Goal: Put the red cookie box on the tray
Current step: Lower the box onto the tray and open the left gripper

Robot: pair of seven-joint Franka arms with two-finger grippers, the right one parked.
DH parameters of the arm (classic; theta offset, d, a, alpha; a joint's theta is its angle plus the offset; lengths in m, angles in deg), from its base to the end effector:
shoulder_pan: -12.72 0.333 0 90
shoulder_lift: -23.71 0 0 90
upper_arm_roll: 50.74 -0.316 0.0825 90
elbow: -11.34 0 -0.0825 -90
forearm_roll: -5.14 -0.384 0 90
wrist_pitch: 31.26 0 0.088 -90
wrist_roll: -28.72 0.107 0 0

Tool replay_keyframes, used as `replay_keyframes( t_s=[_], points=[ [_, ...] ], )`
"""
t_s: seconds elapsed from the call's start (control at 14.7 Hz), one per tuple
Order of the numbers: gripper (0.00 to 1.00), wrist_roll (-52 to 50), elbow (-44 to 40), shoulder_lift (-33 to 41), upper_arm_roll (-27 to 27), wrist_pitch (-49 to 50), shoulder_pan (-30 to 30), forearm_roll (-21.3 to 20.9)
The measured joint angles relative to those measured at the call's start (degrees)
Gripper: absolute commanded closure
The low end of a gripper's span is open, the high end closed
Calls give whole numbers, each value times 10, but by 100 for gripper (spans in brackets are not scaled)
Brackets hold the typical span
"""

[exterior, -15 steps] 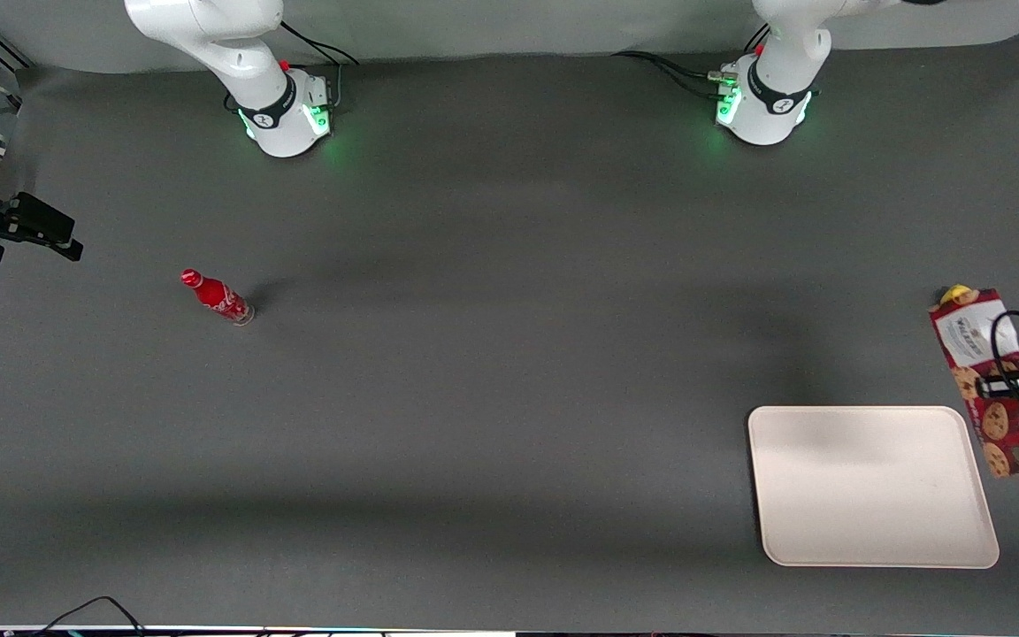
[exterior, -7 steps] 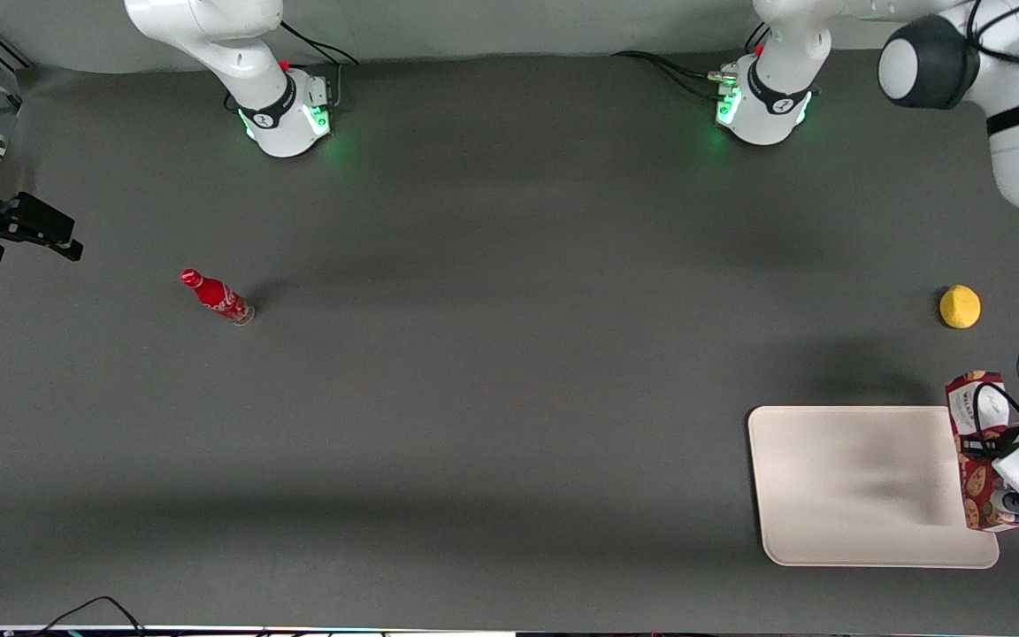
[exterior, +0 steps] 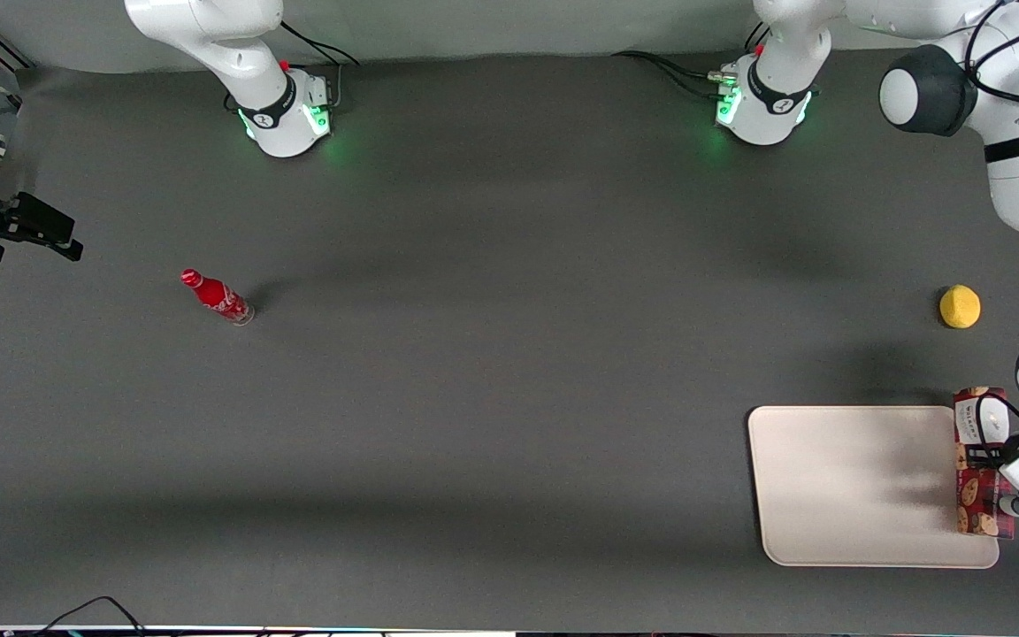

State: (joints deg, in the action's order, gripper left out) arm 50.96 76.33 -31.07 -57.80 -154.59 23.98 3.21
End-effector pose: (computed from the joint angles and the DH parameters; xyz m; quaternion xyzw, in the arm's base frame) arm 0.7442 0.2163 0.2309 -0.9949 0.0704 -0.0098 0.0716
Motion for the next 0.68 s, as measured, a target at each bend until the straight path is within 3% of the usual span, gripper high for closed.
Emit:
replay_keyframes(
  t_s=[0.27, 0.68],
  points=[
    [0, 0, -15, 1, 0, 19, -1, 13],
    [0, -1, -90, 68, -11, 239, -2, 13]
  ],
)
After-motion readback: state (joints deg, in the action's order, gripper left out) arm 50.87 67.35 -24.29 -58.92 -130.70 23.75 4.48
